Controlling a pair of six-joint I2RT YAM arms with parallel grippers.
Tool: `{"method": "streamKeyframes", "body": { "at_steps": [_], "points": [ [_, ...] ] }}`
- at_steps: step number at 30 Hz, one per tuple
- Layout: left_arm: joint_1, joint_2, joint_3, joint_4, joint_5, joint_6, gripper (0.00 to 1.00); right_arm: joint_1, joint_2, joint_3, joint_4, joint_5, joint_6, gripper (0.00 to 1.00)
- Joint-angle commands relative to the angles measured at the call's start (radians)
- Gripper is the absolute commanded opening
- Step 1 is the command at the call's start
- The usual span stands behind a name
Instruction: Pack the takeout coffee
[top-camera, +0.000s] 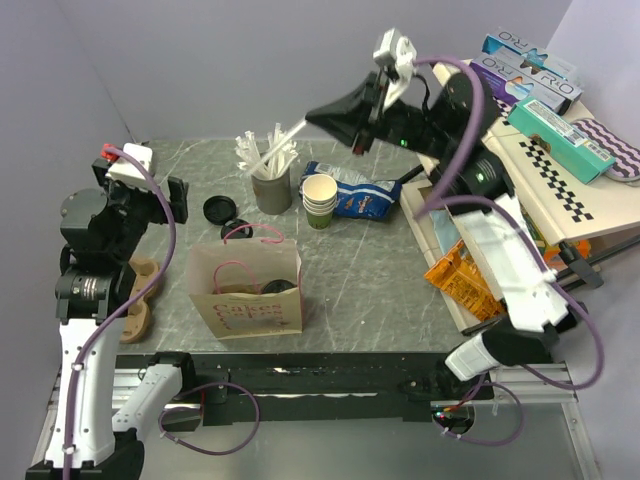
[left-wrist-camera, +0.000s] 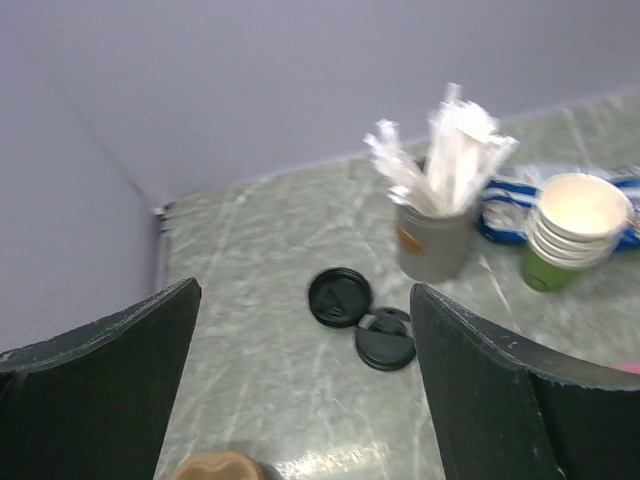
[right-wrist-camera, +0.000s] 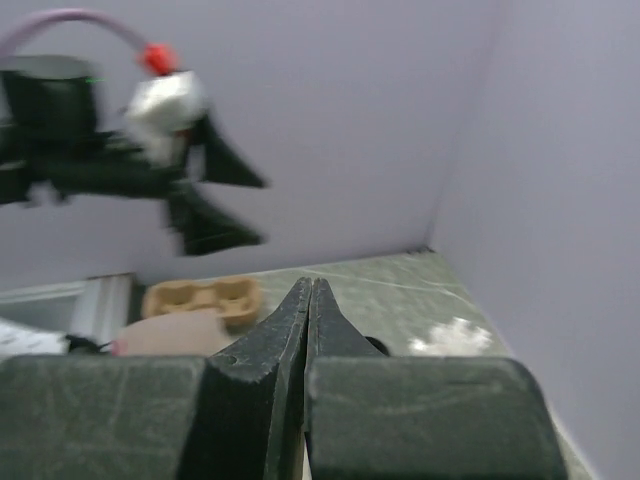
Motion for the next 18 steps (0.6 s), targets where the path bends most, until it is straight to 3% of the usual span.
{"method": "streamKeyframes", "body": {
  "at_steps": [1, 5, 13, 14, 16, 17, 18],
  "points": [
    [0.023, -0.007, -0.001, 0.138, -0.137, -0.036, 0.92, 0.098, -0.105, -0.118, -0.096, -0.034, -0.043, 0.0],
    [0.048, -0.004, 0.005, 0.149, -0.12, -0.05, 0.93, 0.196, -0.151, -0.216, -0.133, -0.014, -0.091, 0.0],
    [0.053, -0.027, 0.022, 0.11, -0.078, -0.048, 0.93, 0.27, -0.107, -0.315, -0.167, -0.007, -0.124, 0.0],
    [0.053, -0.028, 0.019, 0.104, -0.077, -0.047, 0.93, 0.273, -0.099, -0.318, -0.168, -0.004, -0.124, 0.04],
    [0.053, -0.035, 0.016, 0.106, -0.066, -0.051, 0.93, 0.28, -0.076, -0.333, -0.133, 0.022, -0.095, 0.24],
    [0.053, -0.033, 0.011, 0.109, -0.063, -0.057, 0.93, 0.279, -0.062, -0.321, -0.135, 0.026, -0.071, 0.36],
    [0.053, -0.033, 0.011, 0.11, -0.054, -0.062, 0.93, 0.28, -0.038, -0.274, -0.136, 0.032, -0.063, 0.56]
  ]
}}
